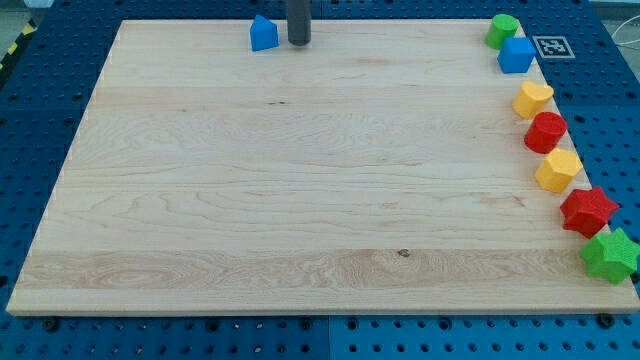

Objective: Push the blue triangle to the top left

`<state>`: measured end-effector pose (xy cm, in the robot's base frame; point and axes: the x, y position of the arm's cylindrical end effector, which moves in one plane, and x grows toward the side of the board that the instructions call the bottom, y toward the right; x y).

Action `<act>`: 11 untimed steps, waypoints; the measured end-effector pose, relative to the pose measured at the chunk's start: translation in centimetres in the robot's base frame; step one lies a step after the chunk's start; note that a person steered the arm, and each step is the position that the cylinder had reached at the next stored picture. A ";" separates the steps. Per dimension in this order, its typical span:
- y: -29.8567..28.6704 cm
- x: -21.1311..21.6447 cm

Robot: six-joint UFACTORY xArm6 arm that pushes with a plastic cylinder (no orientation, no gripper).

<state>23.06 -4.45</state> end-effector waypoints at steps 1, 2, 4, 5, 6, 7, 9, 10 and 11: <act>-4.0 0.0; -7.3 0.0; -8.2 0.4; -7.6 2.6; -8.8 2.6; -9.6 2.4; -12.3 0.5; -13.9 -0.3; -15.3 -0.7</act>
